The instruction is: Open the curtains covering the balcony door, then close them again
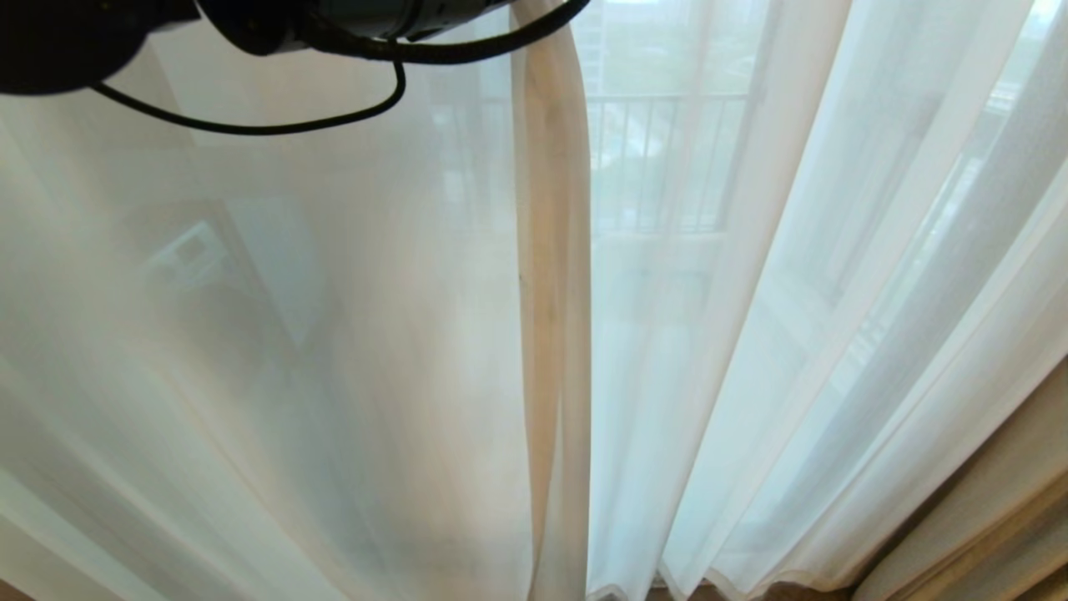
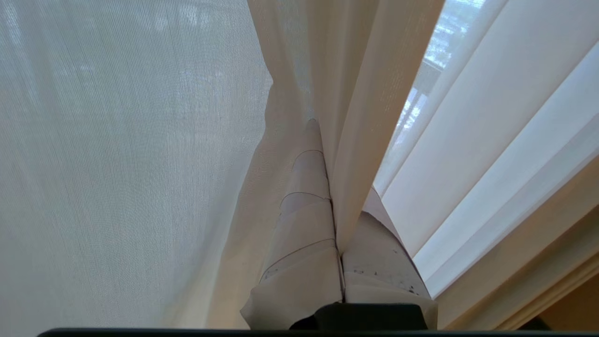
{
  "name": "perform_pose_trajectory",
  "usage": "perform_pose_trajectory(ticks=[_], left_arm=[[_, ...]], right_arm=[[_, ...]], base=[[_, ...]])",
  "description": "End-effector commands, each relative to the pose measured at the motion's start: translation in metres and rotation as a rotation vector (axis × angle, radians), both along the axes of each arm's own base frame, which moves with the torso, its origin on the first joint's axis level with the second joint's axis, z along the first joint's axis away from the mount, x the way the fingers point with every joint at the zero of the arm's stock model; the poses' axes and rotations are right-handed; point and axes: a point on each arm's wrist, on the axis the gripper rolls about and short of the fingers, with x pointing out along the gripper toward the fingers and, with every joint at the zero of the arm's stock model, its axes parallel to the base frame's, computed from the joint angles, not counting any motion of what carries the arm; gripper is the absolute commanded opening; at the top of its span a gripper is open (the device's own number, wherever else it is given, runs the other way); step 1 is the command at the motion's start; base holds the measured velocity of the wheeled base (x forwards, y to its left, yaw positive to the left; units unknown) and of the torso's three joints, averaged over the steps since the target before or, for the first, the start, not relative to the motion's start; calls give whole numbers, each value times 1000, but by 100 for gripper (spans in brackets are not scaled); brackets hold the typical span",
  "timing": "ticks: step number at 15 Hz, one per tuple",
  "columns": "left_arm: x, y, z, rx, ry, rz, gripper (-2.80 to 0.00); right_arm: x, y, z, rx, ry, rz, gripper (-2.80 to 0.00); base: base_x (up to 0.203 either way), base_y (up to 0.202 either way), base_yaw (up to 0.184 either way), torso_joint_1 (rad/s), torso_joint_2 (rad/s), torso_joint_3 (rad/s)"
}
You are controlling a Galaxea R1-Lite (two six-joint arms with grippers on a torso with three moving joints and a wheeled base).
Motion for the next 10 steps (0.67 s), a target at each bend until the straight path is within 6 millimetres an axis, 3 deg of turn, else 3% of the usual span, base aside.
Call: perform_pose_trajectory(ticks=[1,4,5,10], left_arm=[[3,4,1,-5,0,16,-280],[3,7,2,-5,-4,22,-280],[3,7,2,-4,-6,24,0],[-4,22,13,-23,-29,52,0]], right_arm=[[0,0,0,-1,2,1,-280],[0,0,0,-1,2,1,-280],[0,0,0,-2,2,1,-280],[0,0,0,-1,2,1,-280]], base=[[0,0,0,0,0,0],[0,0,0,0,0,0],[0,0,0,0,0,0],[0,0,0,0,0,0]])
